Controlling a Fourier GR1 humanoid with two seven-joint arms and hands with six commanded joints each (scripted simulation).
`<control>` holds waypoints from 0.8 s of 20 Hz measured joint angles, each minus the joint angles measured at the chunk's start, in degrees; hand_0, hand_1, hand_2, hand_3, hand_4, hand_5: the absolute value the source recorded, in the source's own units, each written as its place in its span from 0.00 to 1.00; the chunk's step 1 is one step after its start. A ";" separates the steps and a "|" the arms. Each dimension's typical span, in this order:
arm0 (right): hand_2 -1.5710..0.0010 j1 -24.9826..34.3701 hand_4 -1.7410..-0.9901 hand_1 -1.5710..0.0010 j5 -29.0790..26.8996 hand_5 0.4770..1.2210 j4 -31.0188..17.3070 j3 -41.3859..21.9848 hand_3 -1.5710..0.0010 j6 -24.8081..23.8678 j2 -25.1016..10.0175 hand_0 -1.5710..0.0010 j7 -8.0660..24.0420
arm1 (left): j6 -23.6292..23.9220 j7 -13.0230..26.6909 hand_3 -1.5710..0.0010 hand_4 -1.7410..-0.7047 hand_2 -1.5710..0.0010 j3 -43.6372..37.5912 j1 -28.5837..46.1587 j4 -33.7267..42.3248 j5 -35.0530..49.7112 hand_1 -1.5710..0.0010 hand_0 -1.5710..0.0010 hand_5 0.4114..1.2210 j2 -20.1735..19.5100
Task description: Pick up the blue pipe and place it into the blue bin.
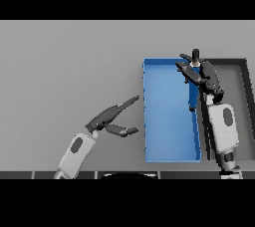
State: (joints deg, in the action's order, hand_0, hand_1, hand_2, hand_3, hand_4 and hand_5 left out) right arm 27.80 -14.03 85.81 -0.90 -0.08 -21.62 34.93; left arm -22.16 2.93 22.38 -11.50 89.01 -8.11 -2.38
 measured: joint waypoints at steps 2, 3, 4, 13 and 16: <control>0.00 -2.23 0.32 0.00 -5.18 1.00 -0.36 -5.06 0.00 -4.78 -3.37 0.00 0.00 | 0.75 -0.59 1.00 0.79 1.00 0.07 -0.12 0.21 -0.60 1.00 1.00 0.08 0.12; 0.00 -3.09 0.26 0.00 -8.09 1.00 -0.51 -7.65 0.20 -6.82 -5.91 0.00 0.00 | 0.97 0.00 1.00 0.79 1.00 0.16 -0.67 -0.33 -0.86 1.00 1.00 0.08 0.54; 0.00 -3.10 0.21 0.00 -10.78 1.00 -1.29 -10.29 0.36 -9.11 -8.36 0.00 -0.01 | 0.64 -0.55 1.00 0.79 1.00 -0.27 -1.13 -0.40 -0.52 1.00 1.00 0.08 0.08; 0.60 2.47 0.49 0.58 -36.27 0.87 -3.79 -33.06 0.88 -27.13 -22.35 0.56 0.02 | 0.91 -0.28 1.00 0.79 1.00 -0.09 -1.69 -1.26 -0.85 1.00 1.00 0.10 0.70; 0.79 4.97 0.62 0.79 -35.99 0.72 -4.61 -38.05 0.94 -24.95 -24.94 0.77 0.00 | 0.75 -0.14 1.00 0.79 1.00 -0.03 -1.10 -0.57 -0.53 1.00 1.00 0.10 0.56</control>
State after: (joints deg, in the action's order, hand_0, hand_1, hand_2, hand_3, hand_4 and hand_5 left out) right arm 32.77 -50.02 81.21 -38.95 -25.03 -46.55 34.93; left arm -21.41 2.78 22.34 -12.60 88.44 -8.64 -1.81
